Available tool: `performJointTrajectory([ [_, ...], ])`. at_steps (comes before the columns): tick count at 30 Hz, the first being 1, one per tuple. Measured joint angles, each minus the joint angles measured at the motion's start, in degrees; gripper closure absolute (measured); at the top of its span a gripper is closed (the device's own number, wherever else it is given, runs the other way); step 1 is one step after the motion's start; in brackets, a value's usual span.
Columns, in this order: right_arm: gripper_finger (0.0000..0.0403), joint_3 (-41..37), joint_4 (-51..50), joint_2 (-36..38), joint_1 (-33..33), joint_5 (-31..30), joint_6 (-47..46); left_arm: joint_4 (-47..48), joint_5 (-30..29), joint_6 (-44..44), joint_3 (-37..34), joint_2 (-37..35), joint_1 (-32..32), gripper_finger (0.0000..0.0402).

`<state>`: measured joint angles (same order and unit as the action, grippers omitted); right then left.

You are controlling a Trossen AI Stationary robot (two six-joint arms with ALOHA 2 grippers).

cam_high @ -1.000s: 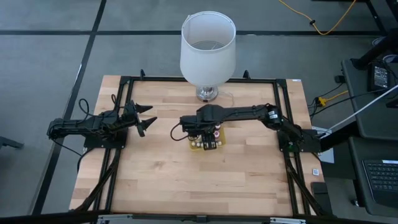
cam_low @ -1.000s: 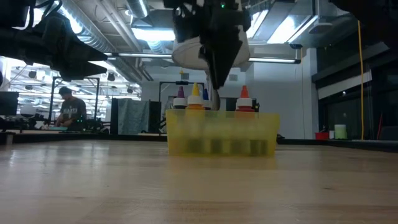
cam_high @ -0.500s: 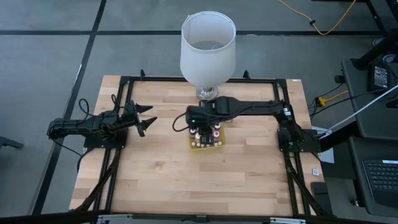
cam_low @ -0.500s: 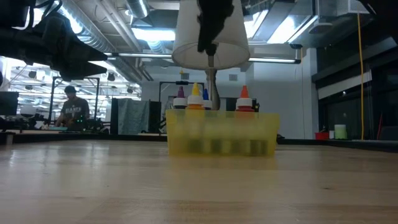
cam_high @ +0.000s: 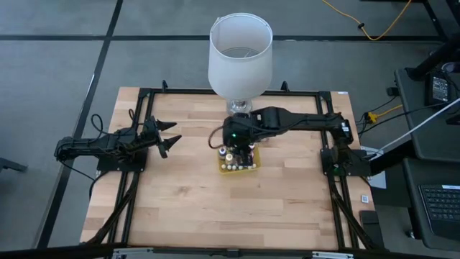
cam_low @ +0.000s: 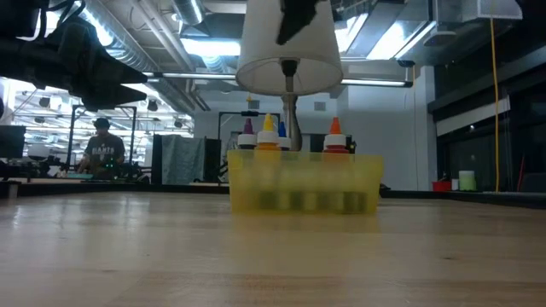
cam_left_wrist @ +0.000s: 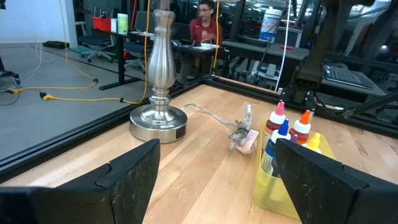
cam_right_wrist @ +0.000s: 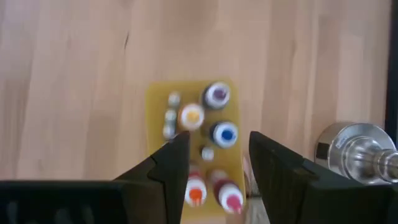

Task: Pick & Place food coloring
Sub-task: Return to Home Position

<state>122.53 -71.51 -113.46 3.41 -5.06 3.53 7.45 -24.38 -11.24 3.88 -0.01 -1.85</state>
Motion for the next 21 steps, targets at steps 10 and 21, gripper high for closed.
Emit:
performJointTrajectory([
  [10,0.0237,-22.4,6.1,15.9,3.0,0.3,4.1,0.0,0.0,0.0,0.0,0.0,0.0,0.0089],
  [21,0.0237,-46.0,20.0,35.1,3.5,-0.4,-2.3,0.0,0.0,0.0,0.0,0.0,0.0,0.0091],
])
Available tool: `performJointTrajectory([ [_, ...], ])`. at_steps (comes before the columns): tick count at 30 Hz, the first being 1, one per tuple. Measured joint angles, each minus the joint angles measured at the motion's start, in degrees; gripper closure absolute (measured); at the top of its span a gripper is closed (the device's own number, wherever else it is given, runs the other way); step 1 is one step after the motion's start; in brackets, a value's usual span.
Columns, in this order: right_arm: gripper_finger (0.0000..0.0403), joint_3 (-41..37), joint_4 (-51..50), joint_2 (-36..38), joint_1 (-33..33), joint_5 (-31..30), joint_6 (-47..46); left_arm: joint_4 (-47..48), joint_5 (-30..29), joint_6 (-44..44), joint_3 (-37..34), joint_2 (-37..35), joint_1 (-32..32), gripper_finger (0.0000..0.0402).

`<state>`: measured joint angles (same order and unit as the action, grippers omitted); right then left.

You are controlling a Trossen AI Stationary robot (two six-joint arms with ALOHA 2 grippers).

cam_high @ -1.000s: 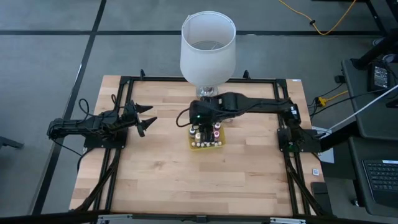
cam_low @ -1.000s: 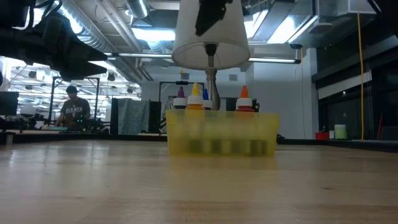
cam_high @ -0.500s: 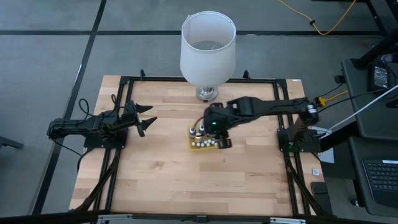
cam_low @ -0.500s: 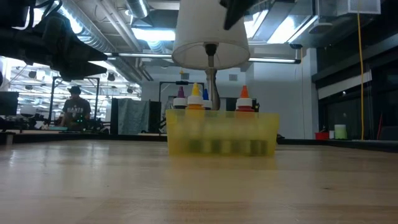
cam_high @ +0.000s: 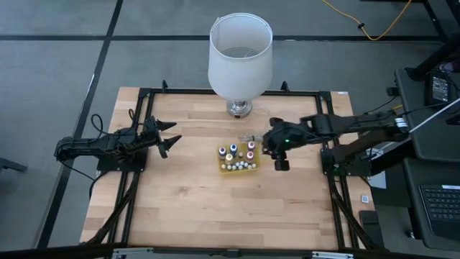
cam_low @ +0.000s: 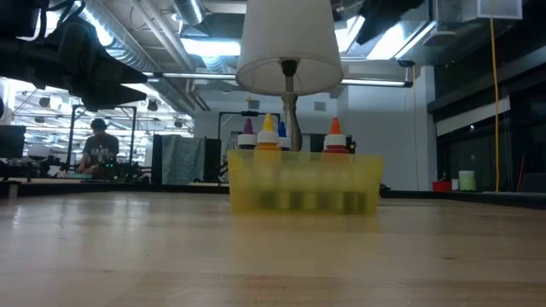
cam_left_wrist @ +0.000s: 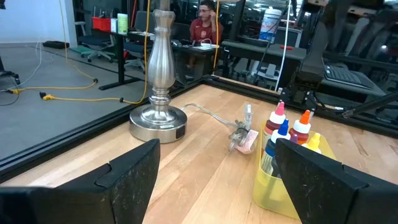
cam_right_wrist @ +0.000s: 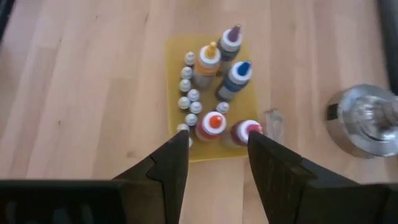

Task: Pick & Place food coloring
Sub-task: Return to Home Position

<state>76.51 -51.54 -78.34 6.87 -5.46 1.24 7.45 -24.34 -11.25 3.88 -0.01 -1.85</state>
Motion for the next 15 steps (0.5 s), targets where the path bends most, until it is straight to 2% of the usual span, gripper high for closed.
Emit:
performJointTrajectory([
  [5,0.0237,-10.1,7.5,7.3,-0.7,-4.9,0.3,0.0,0.0,0.0,0.0,0.0,0.0,0.0091],
  [10,0.0237,-20.3,17.5,15.6,-2.3,-6.4,-1.1,0.0,0.0,0.0,0.0,0.0,0.0,0.009],
  [15,0.0237,-28.3,24.7,22.3,-3.0,-12.6,-2.7,0.0,0.0,0.0,0.0,0.0,0.0,0.009],
])
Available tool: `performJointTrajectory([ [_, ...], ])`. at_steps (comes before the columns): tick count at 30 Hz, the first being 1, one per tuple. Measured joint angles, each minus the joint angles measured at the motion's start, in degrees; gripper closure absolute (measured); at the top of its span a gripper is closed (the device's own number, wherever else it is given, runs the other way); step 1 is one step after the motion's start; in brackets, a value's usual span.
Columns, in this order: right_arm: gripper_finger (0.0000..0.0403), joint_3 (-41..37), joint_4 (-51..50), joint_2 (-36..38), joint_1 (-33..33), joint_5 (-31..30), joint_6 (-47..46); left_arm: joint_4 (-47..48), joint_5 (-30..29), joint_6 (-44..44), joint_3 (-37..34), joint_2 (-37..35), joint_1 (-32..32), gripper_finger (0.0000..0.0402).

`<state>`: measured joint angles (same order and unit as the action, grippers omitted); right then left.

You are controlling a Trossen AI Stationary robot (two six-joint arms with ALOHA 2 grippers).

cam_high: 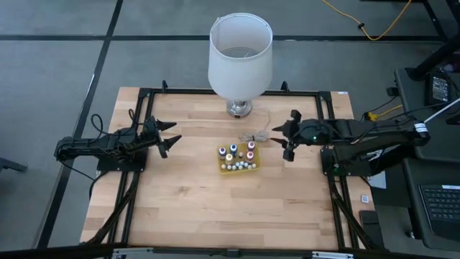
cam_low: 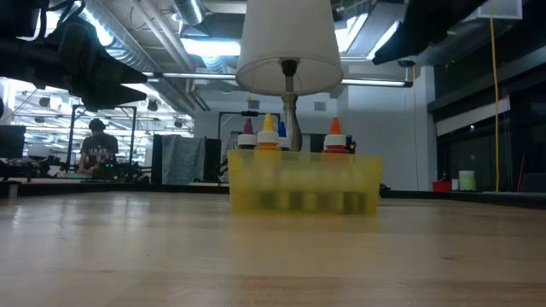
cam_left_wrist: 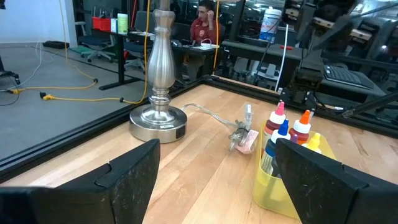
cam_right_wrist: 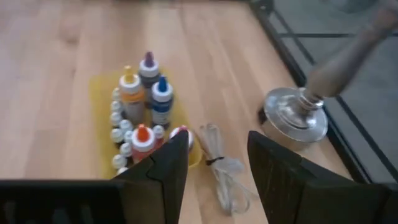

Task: Pick & Place food coloring
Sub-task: Return to Home Position

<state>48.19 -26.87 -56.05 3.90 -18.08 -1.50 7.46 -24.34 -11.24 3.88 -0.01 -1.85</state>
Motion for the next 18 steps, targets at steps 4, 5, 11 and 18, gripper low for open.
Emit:
performJointTrajectory([
  [4,0.0237,-4.6,4.2,3.6,0.0,-4.3,-2.6,0.0,0.0,0.0,0.0,0.0,0.0,0.009],
  [5,0.0237,-5.7,5.2,4.4,0.0,-5.2,-3.5,0.0,0.0,0.0,0.0,0.0,0.0,0.0091],
  [11,0.0237,-13.1,12.2,9.1,0.0,-8.8,-10.2,0.0,0.0,0.0,0.0,0.0,0.0,0.0091],
  [18,0.0237,-23.7,21.2,14.6,0.0,-9.9,-12.4,0.0,0.0,0.0,0.0,0.0,0.0,0.0089],
])
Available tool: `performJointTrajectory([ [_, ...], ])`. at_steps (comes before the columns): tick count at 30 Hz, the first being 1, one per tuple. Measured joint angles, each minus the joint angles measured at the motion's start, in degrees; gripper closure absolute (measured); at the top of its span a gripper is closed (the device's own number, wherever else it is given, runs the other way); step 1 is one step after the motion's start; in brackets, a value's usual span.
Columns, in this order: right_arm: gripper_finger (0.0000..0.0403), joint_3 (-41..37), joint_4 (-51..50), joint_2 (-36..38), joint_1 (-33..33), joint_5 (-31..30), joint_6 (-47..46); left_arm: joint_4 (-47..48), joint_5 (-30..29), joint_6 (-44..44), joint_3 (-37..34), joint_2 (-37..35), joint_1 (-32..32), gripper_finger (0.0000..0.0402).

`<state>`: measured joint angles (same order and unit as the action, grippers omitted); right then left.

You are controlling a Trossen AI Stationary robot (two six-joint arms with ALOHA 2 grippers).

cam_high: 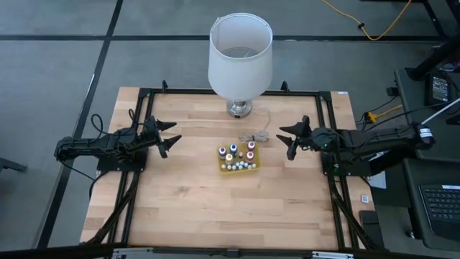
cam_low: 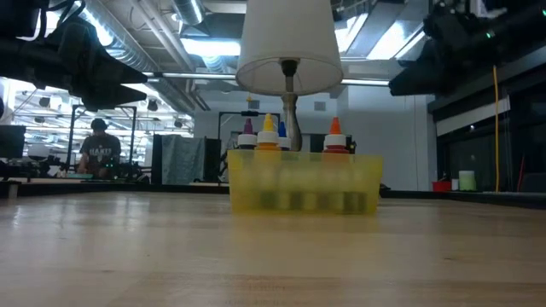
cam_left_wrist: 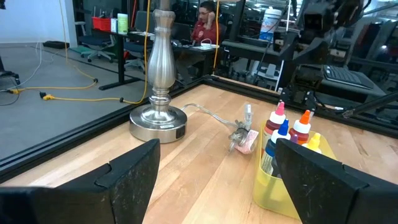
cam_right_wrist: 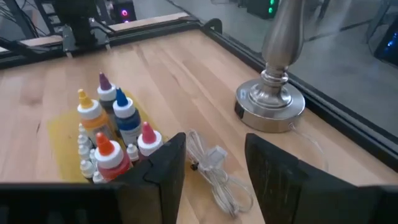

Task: Pick & Place food coloring
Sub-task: Return to Home Position

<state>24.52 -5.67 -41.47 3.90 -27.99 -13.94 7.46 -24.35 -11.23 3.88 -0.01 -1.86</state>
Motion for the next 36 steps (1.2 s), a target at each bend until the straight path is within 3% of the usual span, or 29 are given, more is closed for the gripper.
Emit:
performJointTrajectory([
  [12,0.0247,-14.5,18.4,9.2,0.0,0.0,7.2,0.0,0.0,0.0,0.0,0.0,0.0,0.0089],
  [23,0.0393,-19.1,19.7,18.5,0.0,-0.5,15.9,0.0,0.0,0.0,0.0,0.0,0.0,0.0089],
  [31,0.0377,-22.7,19.6,24.0,0.0,-0.9,16.2,0.0,0.0,0.0,0.0,0.0,0.0,0.0089],
  [36,0.0388,-24.2,17.9,26.9,0.0,-1.1,17.5,0.0,0.0,0.0,0.0,0.0,0.0,0.009],
])
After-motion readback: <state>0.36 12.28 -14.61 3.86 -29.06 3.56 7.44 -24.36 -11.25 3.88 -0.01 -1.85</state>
